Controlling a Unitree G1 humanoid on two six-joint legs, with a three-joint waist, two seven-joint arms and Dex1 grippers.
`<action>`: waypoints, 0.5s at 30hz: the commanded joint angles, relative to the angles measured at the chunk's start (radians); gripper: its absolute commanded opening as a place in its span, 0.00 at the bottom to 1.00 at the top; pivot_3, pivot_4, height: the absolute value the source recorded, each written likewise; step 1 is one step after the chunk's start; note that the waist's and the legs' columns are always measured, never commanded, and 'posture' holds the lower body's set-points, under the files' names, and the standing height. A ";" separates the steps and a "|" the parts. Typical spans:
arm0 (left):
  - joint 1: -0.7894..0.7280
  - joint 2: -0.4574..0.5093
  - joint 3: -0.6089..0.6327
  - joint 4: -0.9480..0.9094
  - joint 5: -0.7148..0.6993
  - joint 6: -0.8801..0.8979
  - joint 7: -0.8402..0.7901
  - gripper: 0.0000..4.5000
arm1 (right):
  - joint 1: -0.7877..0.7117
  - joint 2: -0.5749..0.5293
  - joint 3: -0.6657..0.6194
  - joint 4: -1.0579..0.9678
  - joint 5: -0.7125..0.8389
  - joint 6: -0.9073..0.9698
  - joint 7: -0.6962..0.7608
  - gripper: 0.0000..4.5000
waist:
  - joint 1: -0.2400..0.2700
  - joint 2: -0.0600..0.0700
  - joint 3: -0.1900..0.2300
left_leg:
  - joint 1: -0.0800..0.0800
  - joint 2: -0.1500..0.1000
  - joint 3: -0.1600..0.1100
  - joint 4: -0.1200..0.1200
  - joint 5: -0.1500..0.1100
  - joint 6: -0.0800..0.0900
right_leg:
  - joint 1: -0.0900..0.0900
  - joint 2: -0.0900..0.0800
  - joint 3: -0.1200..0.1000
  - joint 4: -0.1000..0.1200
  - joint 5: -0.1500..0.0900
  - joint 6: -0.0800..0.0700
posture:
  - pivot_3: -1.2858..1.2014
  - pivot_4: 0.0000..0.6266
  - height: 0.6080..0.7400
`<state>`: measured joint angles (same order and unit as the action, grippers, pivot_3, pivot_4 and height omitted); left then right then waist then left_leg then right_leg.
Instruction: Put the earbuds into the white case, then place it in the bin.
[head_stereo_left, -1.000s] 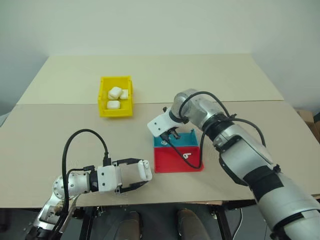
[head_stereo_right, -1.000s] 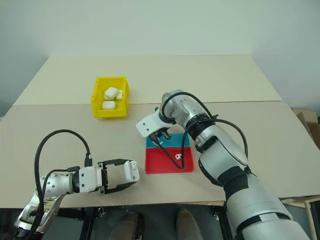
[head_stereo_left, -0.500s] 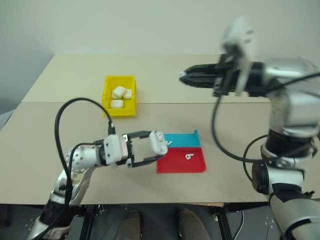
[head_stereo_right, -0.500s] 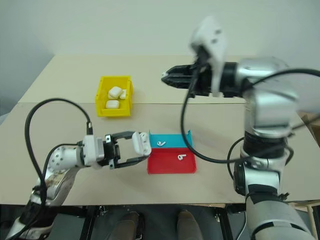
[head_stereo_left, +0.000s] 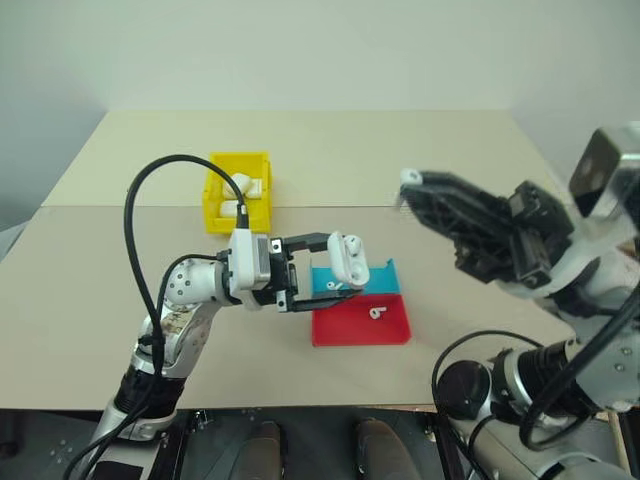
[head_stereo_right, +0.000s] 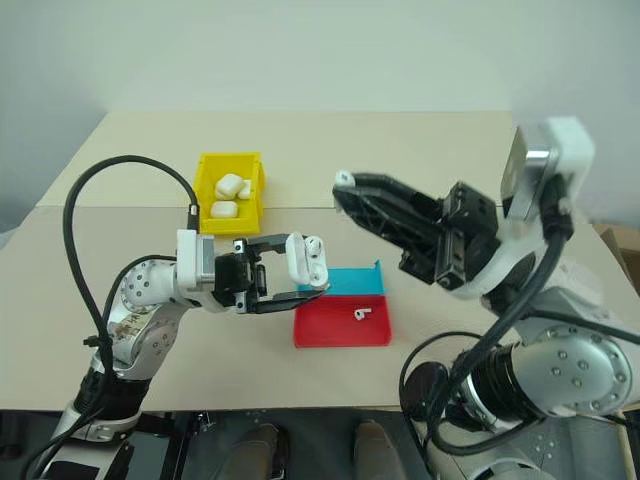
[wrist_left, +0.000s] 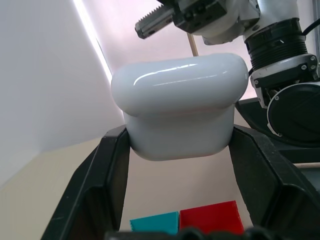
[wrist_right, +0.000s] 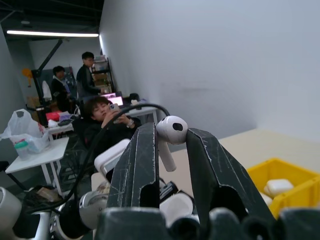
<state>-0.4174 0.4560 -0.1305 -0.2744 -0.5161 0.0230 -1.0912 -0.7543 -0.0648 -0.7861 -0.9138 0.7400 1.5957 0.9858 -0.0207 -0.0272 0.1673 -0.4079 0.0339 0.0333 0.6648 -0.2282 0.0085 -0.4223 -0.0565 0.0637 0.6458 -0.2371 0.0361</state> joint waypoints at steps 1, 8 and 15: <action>-0.015 -0.009 0.007 -0.019 -0.017 -0.001 -0.004 0.61 | 0.072 -0.021 0.057 -0.043 0.111 -0.060 -0.036 0.14 | 0.000 0.000 0.000 | 0.000 0.000 0.000 0.000 0.000 0.000 | 0.000 0.000 0.000 0.000 0.000 0.000 | 0.52 0.24 1.00; 0.001 -0.007 0.010 -0.051 -0.023 0.029 0.009 0.61 | 0.218 -0.106 0.196 0.004 0.190 -0.253 -0.126 0.14 | -0.003 0.000 0.000 | 0.001 0.000 0.000 0.000 0.000 0.000 | 0.001 0.000 0.000 0.000 0.000 0.001 | 0.52 0.24 1.00; 0.016 -0.012 0.014 -0.064 -0.010 0.027 0.018 0.61 | 0.320 -0.216 0.311 0.048 0.235 -0.442 -0.166 0.14 | -0.004 0.000 0.000 | 0.000 0.000 0.000 0.000 0.000 0.000 | 0.001 0.000 0.000 -0.001 -0.001 0.001 | 0.52 0.24 1.00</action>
<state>-0.4048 0.4467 -0.1297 -0.2978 -0.5158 0.0616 -1.0802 -0.4457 -0.2641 -0.4977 -0.8602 0.9579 1.2257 0.8264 -0.0248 -0.0274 0.1673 -0.4078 0.0339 0.0329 0.6648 -0.2282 0.0085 -0.4215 -0.0563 0.0638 0.6444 -0.2376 0.0370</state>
